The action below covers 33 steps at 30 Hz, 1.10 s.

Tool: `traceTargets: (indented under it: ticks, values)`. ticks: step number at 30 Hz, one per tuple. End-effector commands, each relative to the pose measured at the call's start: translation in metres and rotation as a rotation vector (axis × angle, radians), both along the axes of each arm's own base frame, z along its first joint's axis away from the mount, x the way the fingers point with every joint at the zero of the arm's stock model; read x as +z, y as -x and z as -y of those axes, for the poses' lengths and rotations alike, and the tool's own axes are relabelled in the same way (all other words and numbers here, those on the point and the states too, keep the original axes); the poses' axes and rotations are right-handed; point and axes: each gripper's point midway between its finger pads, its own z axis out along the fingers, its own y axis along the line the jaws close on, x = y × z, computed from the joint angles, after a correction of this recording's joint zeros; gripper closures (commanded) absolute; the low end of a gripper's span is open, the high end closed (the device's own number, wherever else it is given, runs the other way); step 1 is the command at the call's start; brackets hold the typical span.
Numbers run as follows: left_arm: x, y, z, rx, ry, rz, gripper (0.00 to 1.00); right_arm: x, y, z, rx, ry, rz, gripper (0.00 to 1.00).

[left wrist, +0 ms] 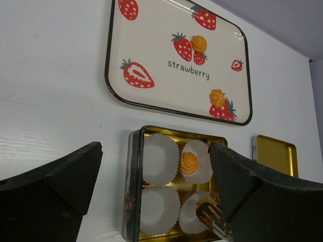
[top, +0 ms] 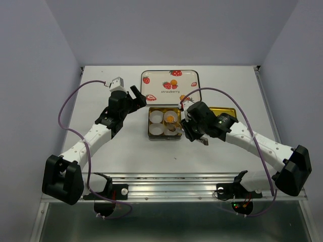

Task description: Pack the cookies

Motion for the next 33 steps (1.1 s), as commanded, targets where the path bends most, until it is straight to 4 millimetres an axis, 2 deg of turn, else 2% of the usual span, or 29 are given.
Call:
traceTargets:
  ticks: [1, 33]
  values:
    - [0.018, -0.002, 0.002, 0.004, 0.018, 0.056, 0.01, 0.006, 0.002, -0.004, 0.025, -0.02, 0.015, 0.59]
    - [0.011, -0.003, -0.001, 0.012, -0.002, 0.042, 0.01, -0.005, -0.008, -0.011, 0.006, 0.0, 0.005, 0.56]
